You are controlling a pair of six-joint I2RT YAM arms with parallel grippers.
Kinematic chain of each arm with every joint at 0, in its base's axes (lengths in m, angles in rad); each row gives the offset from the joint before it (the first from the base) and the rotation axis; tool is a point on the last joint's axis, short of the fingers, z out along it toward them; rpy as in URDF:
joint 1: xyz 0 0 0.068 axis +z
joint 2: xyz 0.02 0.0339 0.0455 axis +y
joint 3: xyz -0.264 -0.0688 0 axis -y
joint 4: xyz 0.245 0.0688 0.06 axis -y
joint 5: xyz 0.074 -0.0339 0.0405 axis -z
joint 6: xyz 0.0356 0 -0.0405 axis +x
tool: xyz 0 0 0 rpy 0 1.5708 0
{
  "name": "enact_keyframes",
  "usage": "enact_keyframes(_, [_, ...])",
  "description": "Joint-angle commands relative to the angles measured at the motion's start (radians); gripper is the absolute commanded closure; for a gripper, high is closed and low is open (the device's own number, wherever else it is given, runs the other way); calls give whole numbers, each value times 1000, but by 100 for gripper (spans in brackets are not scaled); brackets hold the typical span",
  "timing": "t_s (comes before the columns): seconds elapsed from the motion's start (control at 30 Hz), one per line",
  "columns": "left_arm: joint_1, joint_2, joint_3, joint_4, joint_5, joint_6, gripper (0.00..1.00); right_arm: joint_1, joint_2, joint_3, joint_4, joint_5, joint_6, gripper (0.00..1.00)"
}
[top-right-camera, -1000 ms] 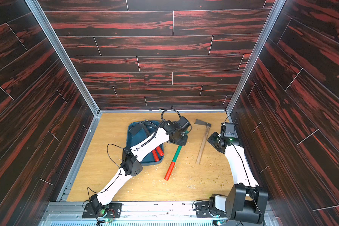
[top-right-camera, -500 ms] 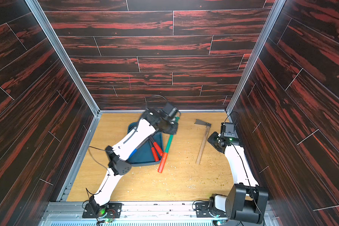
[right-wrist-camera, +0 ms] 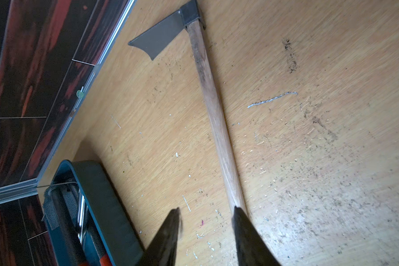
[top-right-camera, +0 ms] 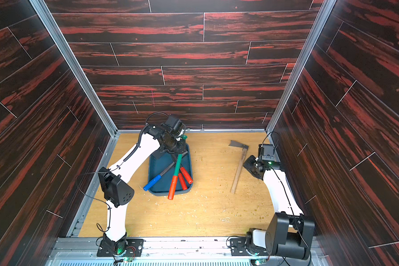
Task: Put the small hoe into the storage box
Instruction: Place the hoe in the storage box.
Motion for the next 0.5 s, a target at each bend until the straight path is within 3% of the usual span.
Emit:
enact_keyframes(0.0, [35, -58, -12, 16, 77, 33, 100, 10, 8, 11, 1, -3, 10, 58])
enact_keyframes(0.2, [78, -63, -116, 78, 71, 35, 100, 13, 17, 12, 4, -7, 12, 58])
enact_keyframes(0.47, [113, -9, -127, 91, 122, 46, 100, 21, 24, 10, 10, -10, 19, 58])
